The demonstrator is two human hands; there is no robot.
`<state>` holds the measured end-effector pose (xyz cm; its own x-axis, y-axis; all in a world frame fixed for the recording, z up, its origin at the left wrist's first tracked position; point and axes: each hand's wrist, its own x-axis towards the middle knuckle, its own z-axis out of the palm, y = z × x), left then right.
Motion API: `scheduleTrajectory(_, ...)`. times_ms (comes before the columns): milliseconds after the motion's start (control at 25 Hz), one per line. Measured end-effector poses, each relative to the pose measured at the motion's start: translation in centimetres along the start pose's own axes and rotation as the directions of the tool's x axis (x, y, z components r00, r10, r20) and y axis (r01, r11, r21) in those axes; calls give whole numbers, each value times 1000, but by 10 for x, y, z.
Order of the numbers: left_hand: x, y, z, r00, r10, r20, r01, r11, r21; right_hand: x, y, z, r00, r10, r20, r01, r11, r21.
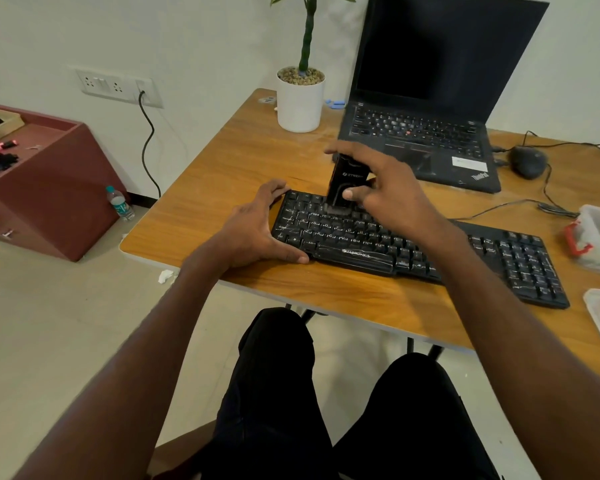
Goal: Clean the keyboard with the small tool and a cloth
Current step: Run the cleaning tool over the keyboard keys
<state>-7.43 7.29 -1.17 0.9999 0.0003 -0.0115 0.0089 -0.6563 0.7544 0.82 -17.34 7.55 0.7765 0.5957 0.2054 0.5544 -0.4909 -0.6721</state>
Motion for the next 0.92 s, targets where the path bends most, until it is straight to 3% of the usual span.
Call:
scheduleTrajectory(80,0,0,0,1000,2,-1,-2,1000,0,1,13,0,997,64,-35,-65,998,-26)
scheduleTrajectory(240,1,-2,1,1000,-12,-9,12,1000,2,7,20,-25,975,211,-65,-220,931,-290)
scheduleTrajectory(400,2,-3,0,1000,-22,0,22,1000,5,3,8,-13,998,65,-10,-64,998,18)
scheduleTrajectory(560,1,-3,0,999,-34,0,34,999,8,-1,13,-16,995,62,74,-46,979,-200)
scheduleTrajectory(640,1,-3,0,1000,-31,-2,31,1000,2,-4,11,-22,995,99,24,-86,945,-316)
scheduleTrajectory(720,1,-2,0,1000,-27,4,27,1000,-9,-9,8,-17,999,27,-34,-35,959,-282)
scheduleTrajectory(800,1,-2,-1,1000,-26,14,26,1000,-8,-16,8,-9,999,-35,7,36,979,-203)
scheduleTrajectory(920,2,-4,-1,999,-32,11,32,999,-2,-22,19,-16,999,16,37,-6,968,-250)
